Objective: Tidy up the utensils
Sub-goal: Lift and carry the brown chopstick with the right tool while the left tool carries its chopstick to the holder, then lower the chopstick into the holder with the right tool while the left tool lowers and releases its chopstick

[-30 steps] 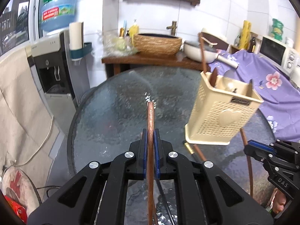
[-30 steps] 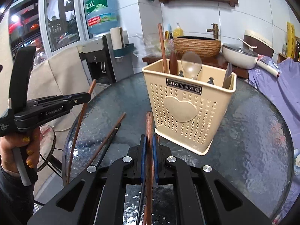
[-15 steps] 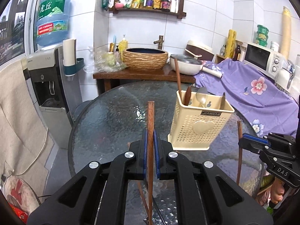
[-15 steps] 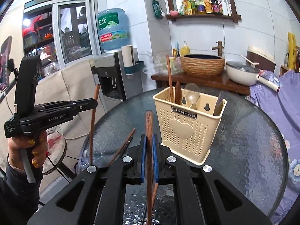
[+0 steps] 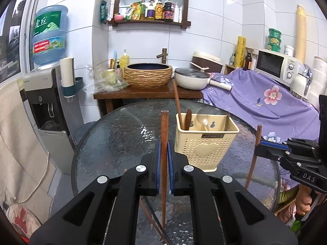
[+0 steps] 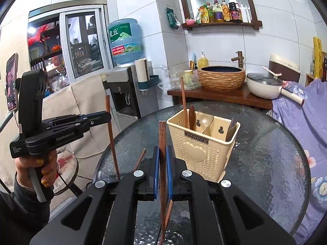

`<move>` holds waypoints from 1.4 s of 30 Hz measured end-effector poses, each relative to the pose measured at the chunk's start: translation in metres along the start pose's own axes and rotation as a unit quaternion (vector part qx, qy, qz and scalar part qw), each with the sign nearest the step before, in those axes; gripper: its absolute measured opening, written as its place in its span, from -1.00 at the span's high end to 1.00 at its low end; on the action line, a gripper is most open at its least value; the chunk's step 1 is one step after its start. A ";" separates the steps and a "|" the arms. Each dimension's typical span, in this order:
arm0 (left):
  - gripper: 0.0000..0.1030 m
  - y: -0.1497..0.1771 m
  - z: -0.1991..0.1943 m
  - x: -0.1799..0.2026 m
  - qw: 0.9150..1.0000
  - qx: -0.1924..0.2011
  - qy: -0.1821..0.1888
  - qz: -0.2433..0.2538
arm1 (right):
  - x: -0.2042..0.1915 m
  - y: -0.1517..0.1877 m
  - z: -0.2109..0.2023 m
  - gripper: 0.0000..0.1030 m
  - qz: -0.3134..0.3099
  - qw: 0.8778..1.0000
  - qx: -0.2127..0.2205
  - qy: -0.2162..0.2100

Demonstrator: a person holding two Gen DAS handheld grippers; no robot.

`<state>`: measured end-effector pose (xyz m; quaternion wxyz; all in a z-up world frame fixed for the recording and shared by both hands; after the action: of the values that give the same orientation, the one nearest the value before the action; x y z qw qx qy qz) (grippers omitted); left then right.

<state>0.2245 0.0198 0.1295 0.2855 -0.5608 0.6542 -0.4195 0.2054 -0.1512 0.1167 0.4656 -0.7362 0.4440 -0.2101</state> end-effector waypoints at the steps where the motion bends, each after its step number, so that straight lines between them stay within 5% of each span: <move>1: 0.86 -0.003 -0.001 0.003 1.000 0.001 0.005 0.002 | 0.001 -0.003 -0.001 0.87 -0.002 1.000 0.001 0.001; 15: 0.86 -0.075 -0.016 0.040 0.997 0.038 0.071 0.014 | 0.015 -0.054 -0.013 0.87 0.006 1.000 0.027 -0.010; 29: 0.86 -0.188 -0.003 0.065 0.992 0.118 0.046 -0.011 | 0.041 -0.167 -0.034 0.87 -0.007 0.992 0.114 0.049; 42: 0.86 -0.142 0.083 0.054 0.997 0.068 0.021 -0.033 | 0.067 -0.134 0.014 0.87 -0.017 0.990 0.104 0.092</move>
<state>0.3533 -0.0544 0.2179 0.2951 -0.5525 0.6114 -0.4836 0.3114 -0.1779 0.2204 0.4931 -0.6690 0.4478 -0.3298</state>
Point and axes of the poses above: each gripper's, at about its wrist camera, not at the fingertips, and z roughly the way its jaws point, x to its right, y to its underside, the point moved 5 cm from there along z, roughly the way its jaws point, and after that the axes turned 3 degrees about -z, right-handed, at the moved point
